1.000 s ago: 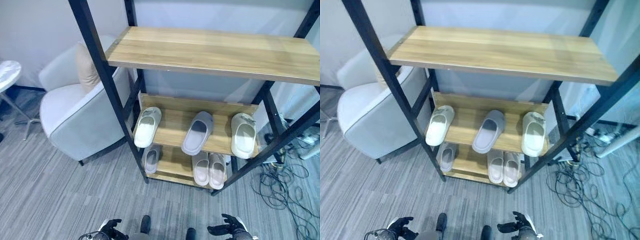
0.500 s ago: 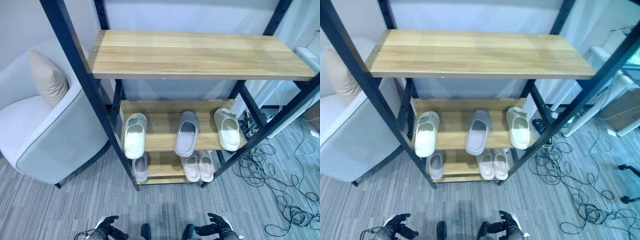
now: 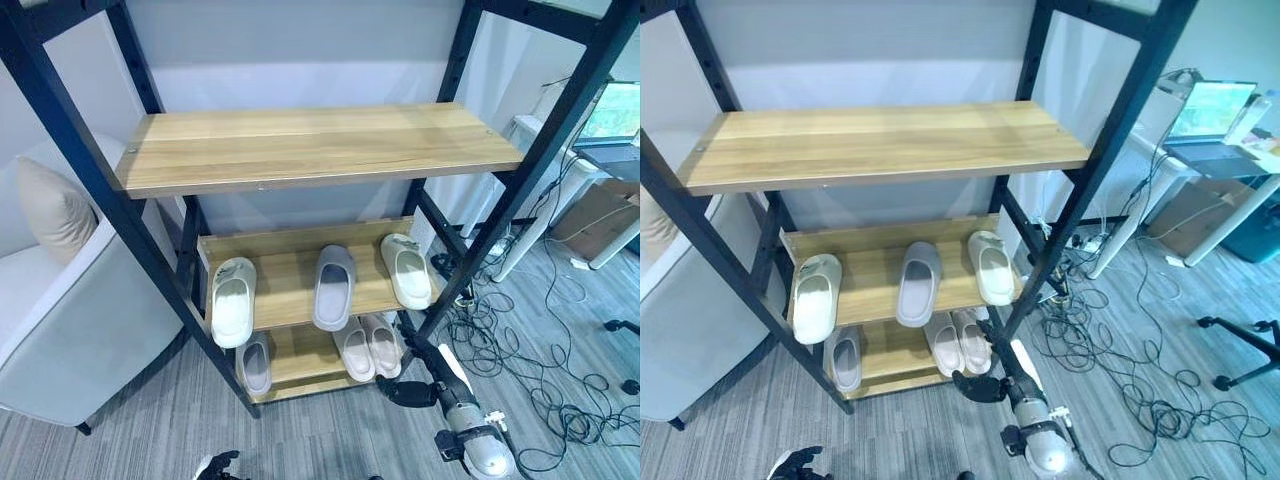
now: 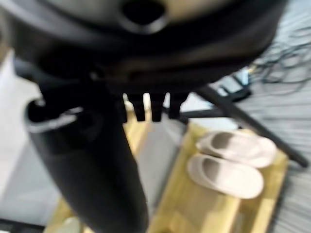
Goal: Arrange the slippers neatly on the shoe rack.
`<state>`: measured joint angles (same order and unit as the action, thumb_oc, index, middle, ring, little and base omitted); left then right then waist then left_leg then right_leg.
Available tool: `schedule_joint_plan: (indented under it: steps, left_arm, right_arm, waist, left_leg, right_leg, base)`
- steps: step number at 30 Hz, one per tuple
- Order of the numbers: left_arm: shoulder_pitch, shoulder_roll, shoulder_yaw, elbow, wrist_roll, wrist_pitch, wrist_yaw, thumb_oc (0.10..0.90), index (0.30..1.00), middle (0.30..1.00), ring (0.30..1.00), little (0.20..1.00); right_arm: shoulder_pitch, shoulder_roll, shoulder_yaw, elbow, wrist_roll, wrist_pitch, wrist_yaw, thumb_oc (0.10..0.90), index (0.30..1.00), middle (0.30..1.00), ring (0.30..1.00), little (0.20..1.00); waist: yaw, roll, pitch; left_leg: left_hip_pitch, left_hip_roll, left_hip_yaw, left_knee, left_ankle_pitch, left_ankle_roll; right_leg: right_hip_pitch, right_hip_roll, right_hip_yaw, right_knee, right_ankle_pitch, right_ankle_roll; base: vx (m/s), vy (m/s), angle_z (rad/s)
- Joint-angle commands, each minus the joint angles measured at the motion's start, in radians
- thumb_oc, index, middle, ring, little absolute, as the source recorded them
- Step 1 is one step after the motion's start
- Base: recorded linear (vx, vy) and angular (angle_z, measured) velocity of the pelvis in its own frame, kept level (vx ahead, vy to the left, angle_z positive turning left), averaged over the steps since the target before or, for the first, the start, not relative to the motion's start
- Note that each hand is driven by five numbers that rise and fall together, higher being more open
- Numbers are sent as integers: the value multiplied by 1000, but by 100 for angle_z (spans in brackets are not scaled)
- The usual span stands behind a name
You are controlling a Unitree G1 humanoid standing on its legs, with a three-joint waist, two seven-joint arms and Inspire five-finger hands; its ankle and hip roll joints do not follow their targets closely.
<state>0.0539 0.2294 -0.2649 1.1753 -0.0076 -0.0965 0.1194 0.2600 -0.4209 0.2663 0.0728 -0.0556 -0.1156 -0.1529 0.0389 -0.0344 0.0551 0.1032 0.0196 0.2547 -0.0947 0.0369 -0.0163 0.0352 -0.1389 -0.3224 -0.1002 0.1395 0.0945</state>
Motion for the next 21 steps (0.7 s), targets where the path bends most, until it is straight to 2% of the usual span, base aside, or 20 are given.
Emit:
schedule_joint_plan:
  steps: [1, 4, 7, 14, 19, 20, 21]
  left_arm:
    - [-71, -60, -38, 59, 22, -35, -12, 800, 900, 900, 900, 900]
    - [-43, -77, -43, 64, 38, -34, -2, 800, 900, 900, 900, 900]
    - [-26, -79, -48, 68, 53, -30, 4, 800, 900, 900, 900, 900]
    - [-18, -65, -79, 55, 92, -29, 13, 800, 900, 900, 900, 900]
    - [-21, -61, -83, 52, 93, -29, 17, 800, 900, 900, 900, 900]
    - [-27, -56, -95, 42, 91, -27, 22, 800, 900, 900, 900, 900]
    - [-30, -55, -99, 41, 90, -26, 21, 800, 900, 900, 900, 900]
  right_arm:
    - [-150, -26, -44, -58, 8, -112, -26, 800, 900, 900, 900, 900]
    - [-199, -42, -54, -116, -144, -97, -120, 800, 900, 900, 900, 900]
    - [-239, -29, -63, -101, -194, -75, -194, 800, 900, 900, 900, 900]
    - [-443, -45, -83, -55, -289, -18, -336, 800, 900, 900, 900, 900]
    - [-496, -46, -79, -28, -301, -5, -361, 800, 900, 900, 900, 900]
    - [-588, -56, -59, 54, -325, 32, -391, 800, 900, 900, 900, 900]
    - [-612, -56, -54, 82, -321, 37, -397, 800, 900, 900, 900, 900]
  waist:
    - [29, 37, 15]
    - [42, 38, 13]
    - [56, 39, 16]
    - [99, 41, 49]
    - [110, 40, 59]
    - [131, 36, 75]
    - [136, 36, 78]
  left_leg:
    - [-36, 22, -115, 7, -40, -42]
    - [-35, 20, -118, 7, -45, -40]
    - [-41, 19, -123, 7, -45, -36]
    - [-104, 9, -143, 7, -29, -33]
    - [-123, 7, -150, 7, -23, -33]
    - [-152, 6, -162, 7, -13, -33]
    - [-159, 5, -165, 7, -11, -33]
  right_leg:
    - [41, 8, 33, 13, -76, 87]
    - [41, 7, 33, 13, -77, 91]
    - [33, 6, 33, 13, -73, 92]
    - [-23, -3, 26, 13, -56, 98]
    - [-39, -6, 23, 13, -52, 99]
    - [-58, -12, 13, 13, -44, 99]
    - [-64, -14, 11, 13, -42, 99]
  base:
    - [51, 43, 0]
    - [48, 46, 1]
    - [35, 49, 5]
    - [-20, 55, 8]
    - [-31, 20, 14]
    - [-59, 40, 12]
    - [-86, 77, 14]
